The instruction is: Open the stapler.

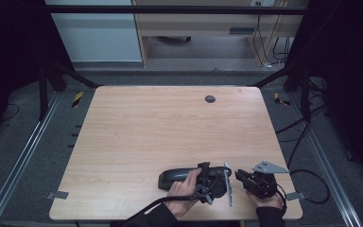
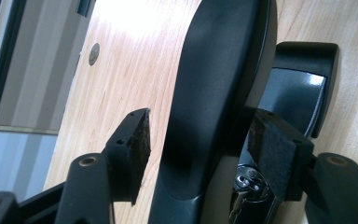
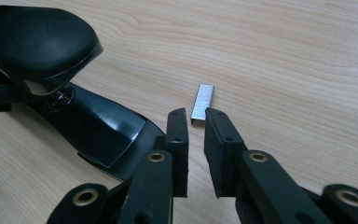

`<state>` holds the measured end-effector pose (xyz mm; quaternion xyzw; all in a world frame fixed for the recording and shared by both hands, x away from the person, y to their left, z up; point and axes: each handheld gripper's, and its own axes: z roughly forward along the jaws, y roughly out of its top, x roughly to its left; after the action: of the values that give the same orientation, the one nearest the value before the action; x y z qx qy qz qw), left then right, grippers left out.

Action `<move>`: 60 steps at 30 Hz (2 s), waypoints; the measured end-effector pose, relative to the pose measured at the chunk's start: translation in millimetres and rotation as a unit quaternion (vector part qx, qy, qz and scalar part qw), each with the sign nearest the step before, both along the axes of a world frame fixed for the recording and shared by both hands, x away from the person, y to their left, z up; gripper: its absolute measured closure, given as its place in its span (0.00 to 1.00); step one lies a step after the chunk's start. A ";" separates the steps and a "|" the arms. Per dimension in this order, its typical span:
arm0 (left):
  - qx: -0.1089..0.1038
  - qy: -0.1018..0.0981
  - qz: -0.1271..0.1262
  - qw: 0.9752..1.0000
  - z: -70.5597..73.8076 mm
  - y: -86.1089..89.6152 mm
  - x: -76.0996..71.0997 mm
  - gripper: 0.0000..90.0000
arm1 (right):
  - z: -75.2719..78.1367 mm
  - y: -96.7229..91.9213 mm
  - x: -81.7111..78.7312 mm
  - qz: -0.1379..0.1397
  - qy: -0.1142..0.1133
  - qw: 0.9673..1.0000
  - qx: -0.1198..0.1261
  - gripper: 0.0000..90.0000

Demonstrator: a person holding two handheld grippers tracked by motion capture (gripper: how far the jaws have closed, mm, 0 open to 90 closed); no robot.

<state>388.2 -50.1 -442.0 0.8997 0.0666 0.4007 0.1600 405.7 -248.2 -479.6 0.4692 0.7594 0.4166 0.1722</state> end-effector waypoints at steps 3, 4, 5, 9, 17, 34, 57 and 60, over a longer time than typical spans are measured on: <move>0.002 -0.002 0.000 1.000 0.0 0.0 0.7 0.46 | -0.3 0.4 0.1 0.003 -0.001 1.000 0.000 0.91; 0.001 -0.003 0.001 1.000 -0.3 0.1 1.0 0.47 | -0.2 0.5 -0.1 0.006 0.000 1.000 0.000 0.92; 0.001 -0.003 0.001 1.000 -0.7 0.1 1.5 0.47 | -0.2 0.7 -0.3 0.007 0.001 1.000 0.001 0.93; 0.000 -0.004 0.001 1.000 -1.6 -0.6 1.9 0.49 | -0.5 1.4 0.0 0.013 0.001 1.000 0.002 0.95; 0.000 -0.007 -0.001 1.000 -3.5 -1.9 1.2 0.55 | -1.1 3.4 -0.3 0.026 0.003 1.000 0.004 1.00; 0.004 -0.018 -0.002 1.000 -5.8 -2.7 -1.8 0.59 | -3.7 14.5 -1.0 0.054 0.005 0.998 0.009 1.00; 0.011 -0.036 -0.001 0.999 -8.1 -2.7 -4.4 0.60 | -9.7 25.6 -0.3 0.075 0.018 0.997 0.007 1.00; 0.011 -0.038 -0.001 0.999 -8.4 -2.8 -4.6 0.60 | -10.6 26.4 0.1 0.076 0.020 0.997 0.005 1.00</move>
<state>383.6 -52.9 -450.4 0.8858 0.0548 0.4347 0.1529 405.8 -221.8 -490.2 0.4189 0.7941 0.4231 0.1222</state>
